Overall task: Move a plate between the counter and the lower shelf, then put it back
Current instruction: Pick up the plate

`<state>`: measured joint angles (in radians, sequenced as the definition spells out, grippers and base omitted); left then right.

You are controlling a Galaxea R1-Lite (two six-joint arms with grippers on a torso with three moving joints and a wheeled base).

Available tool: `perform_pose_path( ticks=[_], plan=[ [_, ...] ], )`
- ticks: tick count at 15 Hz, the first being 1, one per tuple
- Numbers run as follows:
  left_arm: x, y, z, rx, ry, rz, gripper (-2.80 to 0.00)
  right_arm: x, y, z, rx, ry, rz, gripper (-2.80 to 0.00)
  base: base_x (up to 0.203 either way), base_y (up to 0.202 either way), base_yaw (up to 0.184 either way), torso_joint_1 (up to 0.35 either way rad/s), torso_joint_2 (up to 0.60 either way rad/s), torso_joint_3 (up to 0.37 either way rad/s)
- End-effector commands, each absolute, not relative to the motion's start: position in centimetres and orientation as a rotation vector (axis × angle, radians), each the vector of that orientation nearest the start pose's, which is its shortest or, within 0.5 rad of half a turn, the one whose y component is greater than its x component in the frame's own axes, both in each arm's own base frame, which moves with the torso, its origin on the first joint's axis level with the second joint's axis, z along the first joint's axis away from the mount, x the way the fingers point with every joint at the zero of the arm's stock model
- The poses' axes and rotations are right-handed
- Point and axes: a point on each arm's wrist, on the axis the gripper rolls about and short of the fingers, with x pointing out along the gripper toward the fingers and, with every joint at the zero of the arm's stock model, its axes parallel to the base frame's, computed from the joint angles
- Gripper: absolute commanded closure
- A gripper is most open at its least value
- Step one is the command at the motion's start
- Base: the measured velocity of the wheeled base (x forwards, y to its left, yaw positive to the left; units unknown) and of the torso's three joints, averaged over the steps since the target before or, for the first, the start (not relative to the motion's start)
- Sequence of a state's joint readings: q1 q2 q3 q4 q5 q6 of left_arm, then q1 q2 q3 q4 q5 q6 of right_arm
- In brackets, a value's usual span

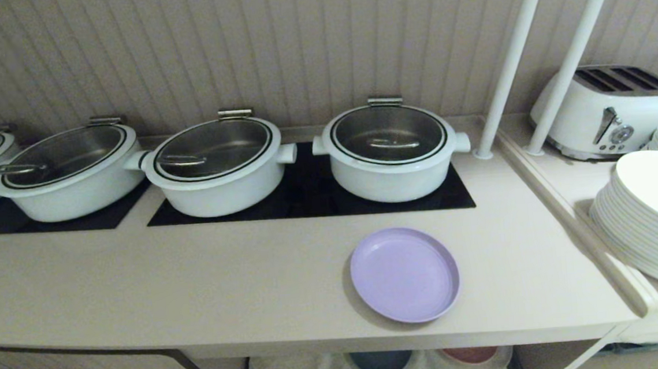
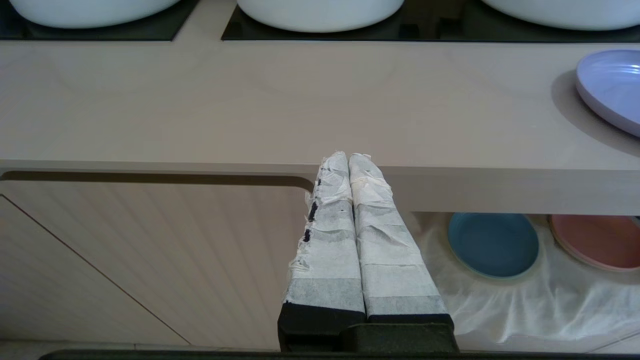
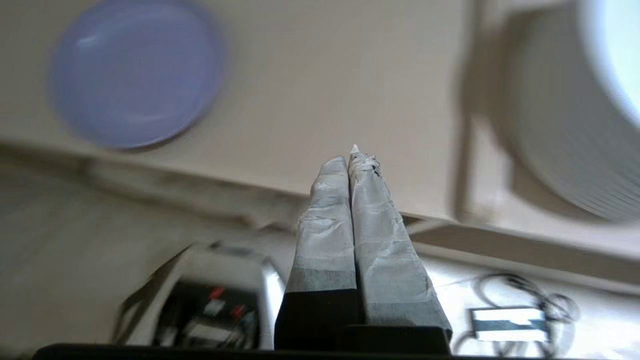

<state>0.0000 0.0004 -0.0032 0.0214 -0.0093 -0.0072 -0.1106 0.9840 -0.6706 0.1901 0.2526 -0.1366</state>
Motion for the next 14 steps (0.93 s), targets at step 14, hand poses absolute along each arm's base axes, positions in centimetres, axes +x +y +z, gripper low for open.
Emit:
perform_pose_path(
  ticks=[14],
  plan=[
    [-2.3, 0.0, 7.4, -0.008, 0.018, -0.008, 0.0, 25.3, 5.5, 21.1, -0.089, 0.994, 0.478, 0.0, 0.0, 0.0, 0.0, 0.0, 0.0, 0.0]
  ],
)
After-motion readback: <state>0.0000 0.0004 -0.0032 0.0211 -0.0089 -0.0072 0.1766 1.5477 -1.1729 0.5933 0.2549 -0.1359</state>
